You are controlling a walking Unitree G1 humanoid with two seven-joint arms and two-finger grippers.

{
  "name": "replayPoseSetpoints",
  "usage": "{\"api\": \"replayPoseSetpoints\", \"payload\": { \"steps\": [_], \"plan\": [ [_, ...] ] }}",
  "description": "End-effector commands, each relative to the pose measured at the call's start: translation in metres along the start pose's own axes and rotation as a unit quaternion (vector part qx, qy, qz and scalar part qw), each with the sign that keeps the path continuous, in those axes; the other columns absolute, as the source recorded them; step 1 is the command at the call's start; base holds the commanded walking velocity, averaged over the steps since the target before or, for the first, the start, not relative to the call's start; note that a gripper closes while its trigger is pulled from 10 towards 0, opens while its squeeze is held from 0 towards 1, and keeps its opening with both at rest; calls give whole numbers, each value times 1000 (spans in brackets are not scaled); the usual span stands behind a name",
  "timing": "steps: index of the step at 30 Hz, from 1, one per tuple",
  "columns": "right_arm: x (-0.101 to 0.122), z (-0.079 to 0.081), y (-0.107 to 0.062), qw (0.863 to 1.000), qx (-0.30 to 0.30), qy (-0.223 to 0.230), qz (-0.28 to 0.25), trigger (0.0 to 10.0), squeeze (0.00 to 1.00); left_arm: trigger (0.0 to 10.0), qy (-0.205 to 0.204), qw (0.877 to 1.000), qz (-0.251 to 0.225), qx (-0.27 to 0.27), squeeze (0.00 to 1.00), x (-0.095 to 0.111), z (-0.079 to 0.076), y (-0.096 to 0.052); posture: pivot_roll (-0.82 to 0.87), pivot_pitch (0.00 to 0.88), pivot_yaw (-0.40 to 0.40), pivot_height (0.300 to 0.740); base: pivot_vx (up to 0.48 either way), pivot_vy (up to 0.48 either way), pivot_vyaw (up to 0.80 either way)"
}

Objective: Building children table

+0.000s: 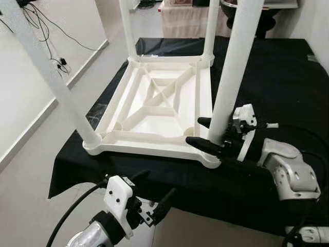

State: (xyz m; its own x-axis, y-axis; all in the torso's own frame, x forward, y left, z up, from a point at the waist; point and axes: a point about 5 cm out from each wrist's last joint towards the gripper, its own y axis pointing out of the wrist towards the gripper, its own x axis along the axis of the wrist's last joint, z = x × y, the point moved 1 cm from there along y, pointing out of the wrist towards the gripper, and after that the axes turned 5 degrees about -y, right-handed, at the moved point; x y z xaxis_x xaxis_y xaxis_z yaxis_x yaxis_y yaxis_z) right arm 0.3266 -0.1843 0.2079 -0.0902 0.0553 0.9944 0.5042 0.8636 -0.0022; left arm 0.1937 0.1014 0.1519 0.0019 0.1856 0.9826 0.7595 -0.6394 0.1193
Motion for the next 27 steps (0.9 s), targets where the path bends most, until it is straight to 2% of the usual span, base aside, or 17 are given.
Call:
{"api": "replayPoseSetpoints", "payload": {
  "steps": [1, 2, 3, 4, 5, 6, 16, 19, 20, 21, 22, 23, 24, 25, 26, 27],
  "plan": [
    [0, 0, -1, 1000, 7, 4, -13, 10000, 0, 10000, -5, 1000, 9, -6, 0, -2, -2, -2, 75, 153, 71, 740, 0, 0, 0],
    [0, -3, -2, 1000, 10, 5, -14, 10000, 0, 10000, -6, 1000, 9, -7, 0, -2, -2, -1, 75, 153, 71, 740, 0, 0, 0],
    [2, -5, -2, 1000, 19, 6, -17, 4667, 0, 10000, -6, 1000, 9, -8, 0, -2, -2, -1, 76, 159, 69, 740, 0, 0, 0],
    [2, -5, -2, 1000, 19, 6, -17, 4667, 0, 10000, -6, 1000, 9, -8, 0, -2, -2, -1, 76, 159, 69, 740, 0, 0, 0],
    [2, -5, -2, 999, 29, 8, -19, 745, 0, 10000, -6, 1000, 8, -9, 0, -2, -3, 0, 74, 164, 68, 740, 0, 0, 0],
    [3, -5, -2, 999, 38, 12, -18, 0, 0, 10000, -6, 1000, 8, -10, 0, -2, -3, 0, 74, 164, 68, 740, 0, 0, 0],
    [0, -9, -5, 998, 53, 11, -12, 0, 0, 10000, -7, 1000, 7, -12, 0, -1, -4, 1, 58, 170, 60, 740, 0, 0, 0],
    [0, -9, -6, 999, 48, 4, -12, 0, 0, 10000, -7, 1000, 7, -13, 0, -1, -5, 1, 49, 174, 58, 740, 0, 0, 0],
    [-2, -8, -6, 1000, 22, -6, -5, 0, 0, 10000, -7, 1000, 7, -14, 0, -1, -5, 1, 44, 177, 57, 740, 0, 0, 0],
    [-2, -8, -6, 1000, 22, -6, -5, 0, 0, 10000, -7, 1000, 7, -14, 0, -1, -5, 1, 44, 177, 57, 740, 0, 0, 0],
    [-17, 1, 4, 994, -111, -7, 19, 0, 0, 10000, -7, 1000, 7, -15, 0, 0, -3, 0, 36, 182, 47, 740, 0, 0, 0],
    [-17, 1, 4, 994, -111, -7, 19, 0, 0, 10000, -7, 1000, 7, -15, 0, 0, -3, 0, 36, 182, 47, 740, 0, 0, 0],
    [-31, 12, 13, 974, -218, -11, 52, 0, 0, 10000, -6, 1000, 7, -15, 0, 1, -2, -1, 24, 189, 59, 740, 0, 0, 0],
    [-31, 12, 13, 974, -218, -11, 52, 0, 0, 10000, -6, 1000, 7, -15, 0, 1, -2, -1, 24, 189, 59, 740, 0, 0, 0],
    [-44, 39, 24, 964, -255, -10, 77, 0, 0, 10000, -6, 1000, 7, -16, 0, 2, -2, -1, 24, 193, 65, 740, 0, 0, 0],
    [-44, 39, 24, 964, -255, -10, 77, 0, 0, 10000, -6, 1000, 7, -16, 0, 2, -2, -1, 24, 193, 65, 740, 0, 0, 0]
  ]
}}
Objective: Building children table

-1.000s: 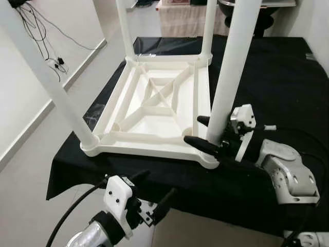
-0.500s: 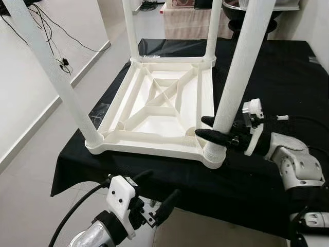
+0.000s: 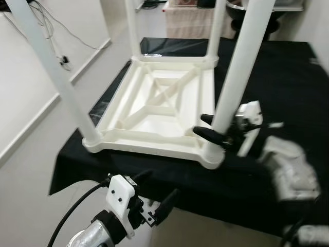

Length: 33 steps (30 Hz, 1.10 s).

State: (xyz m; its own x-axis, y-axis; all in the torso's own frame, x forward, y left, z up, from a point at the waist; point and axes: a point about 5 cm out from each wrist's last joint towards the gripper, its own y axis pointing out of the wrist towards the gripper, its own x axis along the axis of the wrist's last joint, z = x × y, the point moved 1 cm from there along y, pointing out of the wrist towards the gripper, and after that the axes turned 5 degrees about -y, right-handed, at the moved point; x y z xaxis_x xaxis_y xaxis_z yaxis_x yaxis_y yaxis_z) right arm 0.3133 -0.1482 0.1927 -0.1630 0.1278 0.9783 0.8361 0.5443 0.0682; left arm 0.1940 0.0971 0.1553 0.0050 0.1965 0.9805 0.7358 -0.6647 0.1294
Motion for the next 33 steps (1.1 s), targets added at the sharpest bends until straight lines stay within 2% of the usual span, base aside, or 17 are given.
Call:
{"api": "replayPoseSetpoints", "payload": {
  "steps": [1, 2, 3, 8, 9, 10, 11, 13, 14, 19, 22, 23, 24, 25, 28, 32, 33],
  "plan": [
    [-31, 10, -5, 996, -19, 22, 84, 0, 0, 10000, -1, 1000, 9, 2, 0, -1, 2, -4, 24, 193, 65, 740, 0, 0, 0],
    [-32, 34, -6, 995, -26, 17, 92, 0, 0, 10000, -1, 1000, 10, 0, 0, -1, 2, -4, 20, 188, 74, 740, 0, 0, 0],
    [-30, 45, -4, 996, -21, 10, 87, 0, 0, 10000, -2, 1000, 11, -3, 0, -1, 3, -4, 14, 183, 79, 740, 0, 0, 0],
    [-26, 44, 3, 997, -3, 3, 78, 118, 0, 10000, -3, 1000, 13, -9, 0, -2, 3, -2, 13, 183, 70, 740, 0, 0, 0],
    [-25, 41, 4, 997, -3, 4, 75, 10000, 0, 10000, -3, 1000, 12, -8, 0, -2, 3, -2, 12, 183, 69, 740, 0, 0, 0],
    [-25, 41, 4, 997, -3, 4, 75, 10000, 0, 10000, -3, 1000, 12, -8, 0, -2, 3, -2, 12, 183, 69, 740, 0, 0, 0],
    [-20, 40, 8, 998, 18, 13, 63, 10000, 145, 10000, -4, 1000, 10, -6, 0, -2, 3, -1, 14, 181, 68, 740, 0, 0, 0],
    [-20, 40, 8, 998, 18, 13, 63, 10000, 145, 10000, -4, 1000, 10, -6, 0, -2, 3, -1, 14, 181, 68, 740, 0, 0, 0],
    [-14, 40, 10, 998, 36, 25, 51, 10000, 1000, 10000, -4, 1000, 10, -6, 0, -2, 3, -1, 14, 180, 68, 740, 0, 0, 0],
    [16, 26, 16, 991, 130, 26, -19, 10000, 1000, 10000, -6, 1000, 10, -11, 0, -3, 2, 0, 16, 176, 72, 740, 0, 0, 0],
    [20, 23, 15, 987, 157, 20, -27, 10000, 1000, 10000, -7, 1000, 11, -11, 0, -3, 1, 0, 22, 175, 71, 740, 0, 0, 0],
    [23, 22, 12, 979, 200, 4, -27, 10000, 243, 10000, -6, 1000, 11, -11, 0, -3, 1, 0, 25, 173, 69, 740, 0, 0, 0],
    [26, 21, 9, 968, 248, -7, -26, 10000, 0, 10000, -6, 1000, 11, -10, 0, -3, 1, 0, 28, 171, 67, 740, 0, 0, 0],
    [26, 21, 9, 968, 248, -7, -26, 10000, 0, 10000, -6, 1000, 11, -10, 0, -3, 1, 0, 28, 171, 67, 740, 0, 0, 0],
    [29, 20, 3, 947, 321, -22, -20, 10000, 0, 10000, -6, 1000, 11, -9, 0, -4, 1, -1, 32, 169, 67, 740, 0, 0, 0],
    [30, 12, 4, 937, 350, -10, -18, 10000, 0, 10000, -7, 1000, 12, -8, 0, -4, 1, -1, 46, 163, 67, 740, 0, 0, 0],
    [31, 9, 4, 933, 360, -9, -16, 6902, 0, 10000, -6, 1000, 13, -9, 0, -5, 1, -1, 53, 161, 67, 740, 0, 0, 0]
  ]
}}
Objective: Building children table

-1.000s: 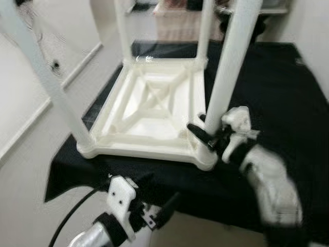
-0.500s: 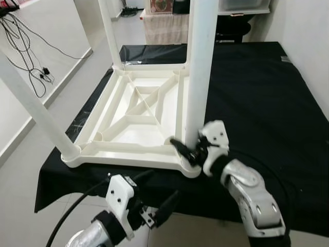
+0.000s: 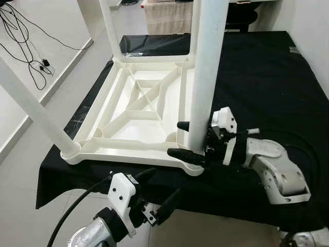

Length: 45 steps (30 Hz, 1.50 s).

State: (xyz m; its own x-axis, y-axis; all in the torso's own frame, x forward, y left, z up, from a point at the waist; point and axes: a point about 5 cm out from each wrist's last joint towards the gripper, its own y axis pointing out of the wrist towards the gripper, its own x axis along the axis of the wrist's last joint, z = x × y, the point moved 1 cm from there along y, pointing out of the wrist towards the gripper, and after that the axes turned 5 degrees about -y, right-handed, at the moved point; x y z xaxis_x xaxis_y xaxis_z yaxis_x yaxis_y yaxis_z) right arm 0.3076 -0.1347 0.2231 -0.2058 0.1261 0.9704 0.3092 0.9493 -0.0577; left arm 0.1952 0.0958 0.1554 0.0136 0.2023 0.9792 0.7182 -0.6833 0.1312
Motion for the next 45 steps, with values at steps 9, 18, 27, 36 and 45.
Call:
{"api": "replayPoseSetpoints", "payload": {
  "steps": [9, 18, 27, 36, 45],
  "plan": [
    [-4, -2, -8, 998, 55, 22, -7, 0, 0, 10000, -2, 1000, 13, 4, 0, -5, -1, -3, 53, 160, 65, 740, 0, 0, 0],
    [-23, -2, -15, 999, 4, 36, 22, 0, 0, 10000, -6, 1000, 14, 2, 0, -6, -1, -3, 42, 166, 65, 740, 0, 0, 0],
    [-75, 41, 12, 934, -306, 79, 169, 0, 0, 10000, -3, 1000, 16, 2, 0, -4, 3, -7, 40, 180, 71, 740, 0, 0, 0],
    [-70, 34, 21, 928, -324, 46, 178, 0, 0, 10000, -2, 1000, 13, -2, 0, -4, 4, -1, 28, 162, 51, 740, 0, 0, 0],
    [-49, 11, 28, 935, -330, 63, 112, 10000, 1000, 10000, 1, 1000, 2, 8, 0, -3, 3, 2, 20, 164, 37, 740, 0, 0, 0]
  ]
}}
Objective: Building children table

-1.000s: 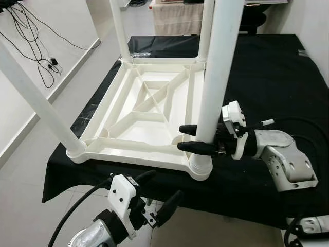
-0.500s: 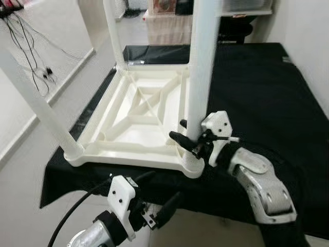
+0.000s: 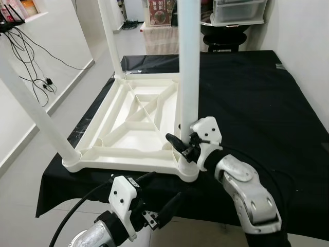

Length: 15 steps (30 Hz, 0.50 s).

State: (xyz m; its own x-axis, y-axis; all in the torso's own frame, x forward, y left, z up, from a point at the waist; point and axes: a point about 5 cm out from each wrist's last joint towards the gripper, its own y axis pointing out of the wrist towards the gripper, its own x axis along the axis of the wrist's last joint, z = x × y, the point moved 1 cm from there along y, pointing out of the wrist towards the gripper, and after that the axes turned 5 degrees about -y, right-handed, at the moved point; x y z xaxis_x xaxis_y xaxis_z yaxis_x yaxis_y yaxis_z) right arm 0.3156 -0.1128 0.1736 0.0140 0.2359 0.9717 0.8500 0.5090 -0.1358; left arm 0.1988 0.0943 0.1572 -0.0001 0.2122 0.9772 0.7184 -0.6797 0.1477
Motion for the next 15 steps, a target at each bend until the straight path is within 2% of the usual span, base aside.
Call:
{"api": "replayPoseSetpoints", "payload": {
  "steps": [1, 2, 3, 4, 6, 7, 8, 9, 10, 11, 12, 15],
  "plan": [
    [9, -2, 5, 999, 19, 18, -23, 10000, 1000, 10000, 0, 1000, 10, 7, 0, -5, 2, -1, 20, 163, 40, 740, 0, 0, 0],
    [9, -2, 5, 999, 19, 18, -23, 10000, 1000, 10000, 0, 1000, 10, 7, 0, -5, 2, -1, 20, 163, 40, 740, 0, 0, 0],
    [20, -3, 6, 997, 55, 19, -55, 10000, 1000, 10000, 0, 1000, 11, 6, 0, -5, 2, -1, 23, 162, 41, 740, 0, 0, 0],
    [20, -3, 6, 997, 55, 19, -55, 10000, 1000, 10000, 0, 1000, 11, 6, 0, -5, 2, -1, 23, 162, 41, 740, 0, 0, 0],
    [35, -5, 3, 984, 146, -20, -97, 10000, 1000, 10000, -1, 1000, 11, 4, 0, -5, 1, -1, 24, 164, 39, 740, 0, 0, 0],
    [35, -5, 3, 984, 146, -20, -97, 10000, 1000, 10000, -1, 1000, 11, 4, 0, -5, 1, -1, 24, 164, 39, 740, 0, 0, 0],
    [38, -6, 0, 973, 200, -52, -105, 10000, 1000, 10000, -2, 1000, 10, 3, 0, -5, 0, -1, 28, 166, 38, 740, 0, 0, 0],
    [38, -6, 0, 973, 200, -52, -105, 10000, 1000, 10000, -2, 1000, 10, 3, 0, -5, 0, -1, 28, 166, 38, 740, 0, 0, 0],
    [38, -6, -2, 966, 231, -64, -101, 10000, 0, 10000, -2, 1000, 10, 3, 0, -5, 0, -1, 30, 167, 37, 740, 0, 0, 0],
    [37, -5, -5, 957, 262, -69, -101, 10000, 0, 10000, -2, 1000, 10, 3, 0, -4, 0, -1, 32, 169, 35, 740, 0, 0, 0],
    [37, -5, -5, 957, 262, -69, -101, 10000, 0, 10000, -2, 1000, 10, 3, 0, -4, 0, -1, 32, 169, 35, 740, 0, 0, 0],
    [33, -13, -3, 942, 312, -75, -95, 10000, 0, 10000, -2, 1000, 10, 3, 0, -4, -1, -2, 38, 173, 36, 740, 0, 0, 0]
  ]
}}
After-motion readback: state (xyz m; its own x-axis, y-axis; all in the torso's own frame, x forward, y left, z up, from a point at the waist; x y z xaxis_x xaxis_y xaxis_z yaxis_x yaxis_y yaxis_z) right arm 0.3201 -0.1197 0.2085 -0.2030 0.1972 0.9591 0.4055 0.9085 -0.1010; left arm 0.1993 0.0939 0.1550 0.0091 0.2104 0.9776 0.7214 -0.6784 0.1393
